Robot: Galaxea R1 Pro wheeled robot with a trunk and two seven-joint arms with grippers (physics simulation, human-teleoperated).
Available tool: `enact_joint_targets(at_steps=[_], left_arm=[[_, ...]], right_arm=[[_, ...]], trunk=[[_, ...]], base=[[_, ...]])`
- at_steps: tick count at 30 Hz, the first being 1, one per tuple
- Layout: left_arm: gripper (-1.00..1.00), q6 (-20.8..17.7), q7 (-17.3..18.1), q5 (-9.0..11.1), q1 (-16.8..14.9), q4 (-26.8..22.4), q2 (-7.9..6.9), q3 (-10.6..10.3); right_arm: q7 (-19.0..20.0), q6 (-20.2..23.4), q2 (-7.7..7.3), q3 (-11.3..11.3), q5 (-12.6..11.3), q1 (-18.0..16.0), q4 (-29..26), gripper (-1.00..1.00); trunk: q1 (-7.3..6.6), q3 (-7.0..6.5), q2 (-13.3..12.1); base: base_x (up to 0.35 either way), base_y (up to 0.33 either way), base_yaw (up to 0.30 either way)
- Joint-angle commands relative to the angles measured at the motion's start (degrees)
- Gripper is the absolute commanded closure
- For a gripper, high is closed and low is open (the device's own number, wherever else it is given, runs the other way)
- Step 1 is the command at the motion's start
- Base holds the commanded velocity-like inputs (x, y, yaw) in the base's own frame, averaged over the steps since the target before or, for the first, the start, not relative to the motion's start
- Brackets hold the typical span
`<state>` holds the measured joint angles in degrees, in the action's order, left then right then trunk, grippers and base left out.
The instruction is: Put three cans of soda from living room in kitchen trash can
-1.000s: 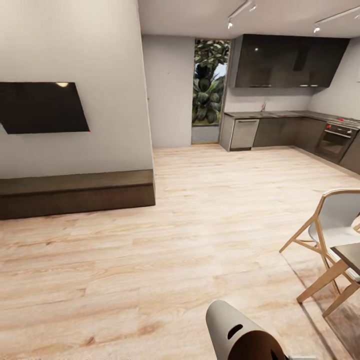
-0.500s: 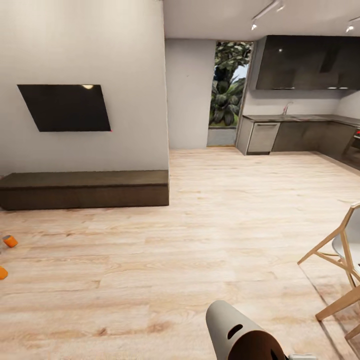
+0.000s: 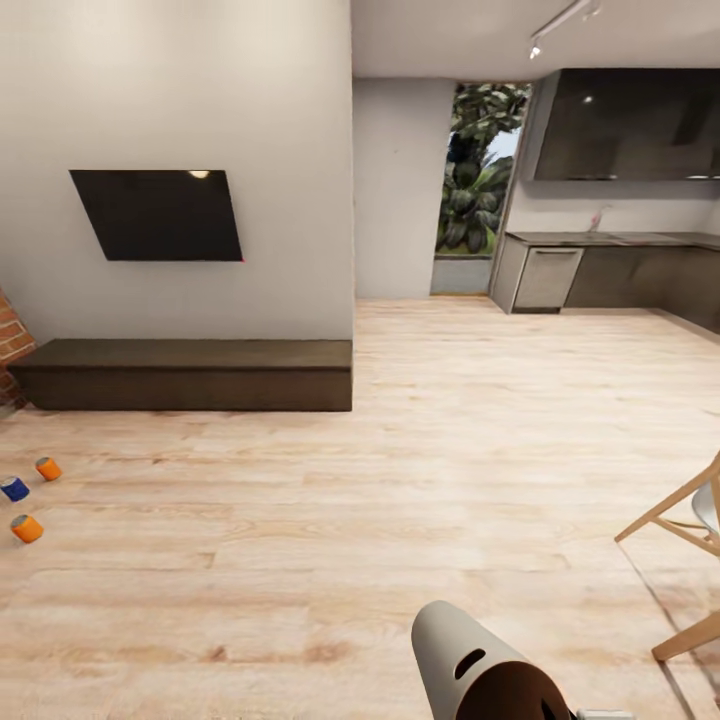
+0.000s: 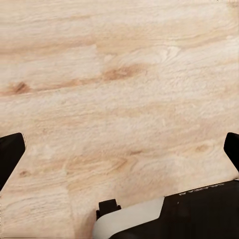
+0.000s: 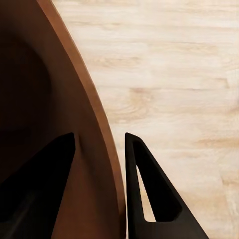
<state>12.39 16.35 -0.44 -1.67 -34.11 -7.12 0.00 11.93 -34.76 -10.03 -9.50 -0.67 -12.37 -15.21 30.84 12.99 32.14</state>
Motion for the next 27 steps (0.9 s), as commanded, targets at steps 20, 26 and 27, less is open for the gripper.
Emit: enact_joint_targets(at_steps=[20,26,27], left_arm=[[-1.00,0.00,-0.26,-0.09,0.00,0.01,0.00,-0.08],[-1.00,-0.08,-0.31,0.49,0.00,-0.07,-0.10,0.32],[-1.00,-0.11,-0.32,0.84,0.00,-0.08,-0.16,0.37]], right_arm=[[0.38,-0.04,0.00,-0.17,0.05,-0.02,-0.15,1.00],[0.37,-0.04,-0.02,-0.17,0.05,-0.02,-0.16,1.00],[0.38,-0.04,-0.01,-0.17,0.05,-0.02,-0.15,1.00]], trunk=[[0.00,-0.01,0.01],[0.00,-0.01,0.01],[0.00,-0.01,0.01]], base=[[0.172,0.001,0.125],[0.288,0.059,0.001],[0.231,0.082,0.000]])
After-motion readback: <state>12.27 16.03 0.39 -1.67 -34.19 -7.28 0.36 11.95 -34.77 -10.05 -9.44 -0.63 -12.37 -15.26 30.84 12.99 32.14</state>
